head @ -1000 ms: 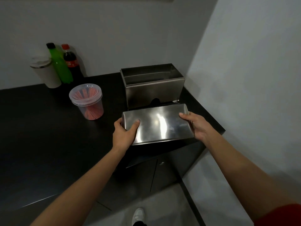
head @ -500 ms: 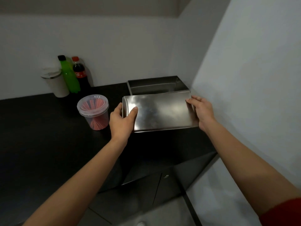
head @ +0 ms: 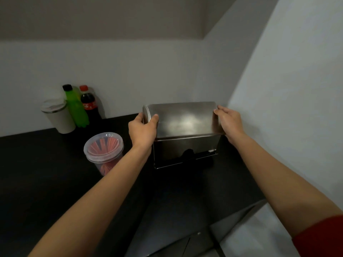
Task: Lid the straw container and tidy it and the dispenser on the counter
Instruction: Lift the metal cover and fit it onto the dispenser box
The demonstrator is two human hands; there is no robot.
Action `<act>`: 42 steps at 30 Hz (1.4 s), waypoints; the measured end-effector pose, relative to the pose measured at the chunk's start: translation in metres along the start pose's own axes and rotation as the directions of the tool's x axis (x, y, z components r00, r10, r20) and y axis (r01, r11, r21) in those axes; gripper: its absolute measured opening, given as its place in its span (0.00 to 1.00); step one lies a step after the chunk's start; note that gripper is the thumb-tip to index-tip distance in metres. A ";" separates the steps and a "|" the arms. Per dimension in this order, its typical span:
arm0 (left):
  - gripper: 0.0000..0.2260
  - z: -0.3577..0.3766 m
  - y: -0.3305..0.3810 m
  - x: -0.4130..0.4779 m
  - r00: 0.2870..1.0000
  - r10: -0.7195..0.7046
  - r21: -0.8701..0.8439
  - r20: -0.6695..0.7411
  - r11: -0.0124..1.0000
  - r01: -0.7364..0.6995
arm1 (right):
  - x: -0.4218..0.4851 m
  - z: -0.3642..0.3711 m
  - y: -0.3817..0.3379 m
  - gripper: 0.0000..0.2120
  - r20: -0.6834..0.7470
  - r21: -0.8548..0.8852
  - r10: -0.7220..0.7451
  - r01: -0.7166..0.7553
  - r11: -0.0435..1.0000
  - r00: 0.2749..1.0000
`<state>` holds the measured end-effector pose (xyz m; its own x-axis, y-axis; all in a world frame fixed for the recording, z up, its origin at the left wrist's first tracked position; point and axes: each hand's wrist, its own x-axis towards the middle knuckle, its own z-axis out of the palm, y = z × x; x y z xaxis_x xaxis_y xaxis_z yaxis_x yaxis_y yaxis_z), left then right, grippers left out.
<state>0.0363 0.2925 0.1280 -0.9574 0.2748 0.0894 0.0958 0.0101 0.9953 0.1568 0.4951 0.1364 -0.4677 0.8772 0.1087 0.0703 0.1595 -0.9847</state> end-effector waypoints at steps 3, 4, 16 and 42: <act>0.13 0.009 0.001 0.011 0.999 -0.037 0.032 0.015 0.999 0.037 | 0.017 0.002 0.004 0.17 -0.021 -0.061 -0.002 0.001 0.998 1.000; 0.12 0.012 0.001 0.014 0.999 -0.049 0.040 0.018 0.998 0.048 | 0.021 0.002 0.005 0.17 -0.017 -0.082 -0.004 0.003 0.997 1.000; 0.16 0.033 -0.004 0.034 0.985 -0.171 0.201 -0.011 0.965 0.170 | 0.063 0.008 0.017 0.17 0.077 -0.115 0.051 -0.042 0.992 0.996; 0.25 0.037 -0.010 0.034 0.968 -0.234 0.409 -0.087 0.878 0.249 | 0.067 0.016 0.030 0.19 0.156 -0.349 0.003 0.053 0.936 0.988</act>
<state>0.0132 0.3374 0.1194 -0.9733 0.1796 -0.1429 -0.0427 0.4703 0.8815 0.1132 0.5518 0.1119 -0.5992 0.7962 0.0835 0.3489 0.3536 -0.8679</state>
